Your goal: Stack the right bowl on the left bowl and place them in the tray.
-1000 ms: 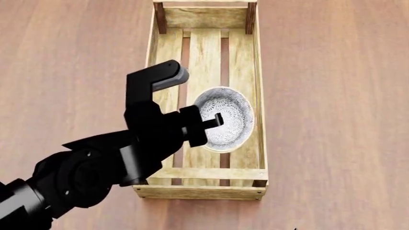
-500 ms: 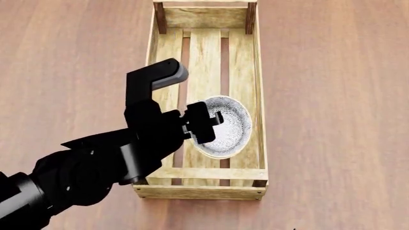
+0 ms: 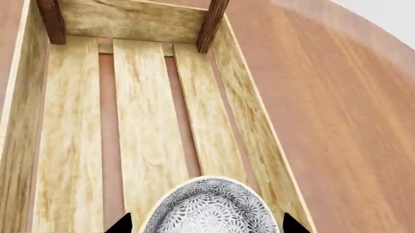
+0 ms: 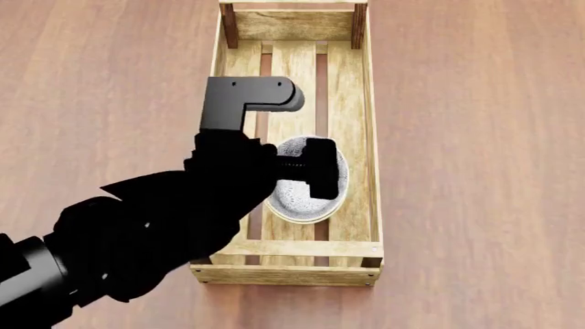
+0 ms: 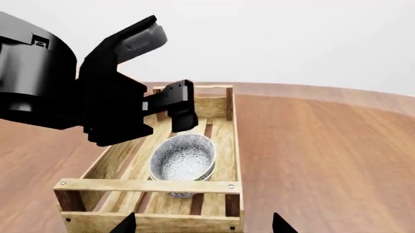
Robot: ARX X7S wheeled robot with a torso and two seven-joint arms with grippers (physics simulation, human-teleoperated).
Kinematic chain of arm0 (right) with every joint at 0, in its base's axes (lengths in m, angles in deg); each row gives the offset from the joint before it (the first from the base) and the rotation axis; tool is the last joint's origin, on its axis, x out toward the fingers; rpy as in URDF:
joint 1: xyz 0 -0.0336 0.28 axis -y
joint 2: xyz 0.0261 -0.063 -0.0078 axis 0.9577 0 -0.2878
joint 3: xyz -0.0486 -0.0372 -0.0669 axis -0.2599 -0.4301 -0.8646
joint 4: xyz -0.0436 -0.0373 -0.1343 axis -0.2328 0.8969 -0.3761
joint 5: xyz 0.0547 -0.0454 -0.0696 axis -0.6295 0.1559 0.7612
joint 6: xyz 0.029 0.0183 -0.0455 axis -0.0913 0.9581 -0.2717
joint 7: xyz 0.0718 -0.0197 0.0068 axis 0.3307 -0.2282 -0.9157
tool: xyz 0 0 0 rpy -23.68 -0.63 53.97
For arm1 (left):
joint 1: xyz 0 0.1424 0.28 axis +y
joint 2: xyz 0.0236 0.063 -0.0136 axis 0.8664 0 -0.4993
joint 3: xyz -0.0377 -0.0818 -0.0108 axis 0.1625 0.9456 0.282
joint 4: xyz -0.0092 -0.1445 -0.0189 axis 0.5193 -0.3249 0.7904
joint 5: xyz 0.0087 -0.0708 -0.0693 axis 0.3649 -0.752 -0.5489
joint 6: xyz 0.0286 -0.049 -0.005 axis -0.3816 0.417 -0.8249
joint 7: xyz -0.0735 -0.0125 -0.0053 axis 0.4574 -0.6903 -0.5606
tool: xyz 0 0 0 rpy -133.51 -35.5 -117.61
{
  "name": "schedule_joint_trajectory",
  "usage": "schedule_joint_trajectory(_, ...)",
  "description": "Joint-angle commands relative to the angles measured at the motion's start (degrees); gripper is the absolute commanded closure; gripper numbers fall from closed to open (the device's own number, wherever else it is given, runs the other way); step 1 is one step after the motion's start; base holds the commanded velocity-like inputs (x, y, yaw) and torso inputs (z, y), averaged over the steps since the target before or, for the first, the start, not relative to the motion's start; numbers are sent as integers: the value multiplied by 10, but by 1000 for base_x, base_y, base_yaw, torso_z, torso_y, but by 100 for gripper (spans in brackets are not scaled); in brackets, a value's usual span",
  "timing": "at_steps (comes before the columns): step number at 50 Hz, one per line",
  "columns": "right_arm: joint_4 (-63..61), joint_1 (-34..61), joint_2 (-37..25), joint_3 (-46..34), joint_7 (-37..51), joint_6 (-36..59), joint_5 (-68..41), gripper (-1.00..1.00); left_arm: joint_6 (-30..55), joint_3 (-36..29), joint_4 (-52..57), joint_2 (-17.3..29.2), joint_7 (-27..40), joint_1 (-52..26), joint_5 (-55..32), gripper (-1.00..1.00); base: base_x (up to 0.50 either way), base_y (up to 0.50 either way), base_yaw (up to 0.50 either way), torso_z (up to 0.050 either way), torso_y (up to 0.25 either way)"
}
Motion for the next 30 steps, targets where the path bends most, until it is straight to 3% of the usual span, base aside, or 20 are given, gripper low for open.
schedule_joint_trajectory(1,3,0,11,10,-13,-2,13,-100,-21,-4,31,-10,33,-19,121,-100,0,0,0,0,0)
schedule_joint_trajectory(12,2,-1,11,7,-13,-2,15,-100,-16,2,12,-11,32,-13,130,-100,0,0,0,0,0)
schedule_joint_trajectory(15,5,0,12,7,-13,-4,15,-100,-36,-19,9,-8,65,-15,176,-100,0,0,0,0,0)
schedule_joint_trajectory(20,5,-1,13,4,-11,0,21,-100,-73,-63,83,35,149,-27,258,-100,0,0,0,0,0)
schedule_joint_trajectory(24,21,2,20,-3,-13,-4,32,-100,-80,-98,228,101,243,-69,326,-100,0,0,0,0,0)
schedule_joint_trajectory(30,18,-1,20,-7,-11,0,39,-100,-85,-103,323,148,289,-84,345,-100,0,0,0,0,0)
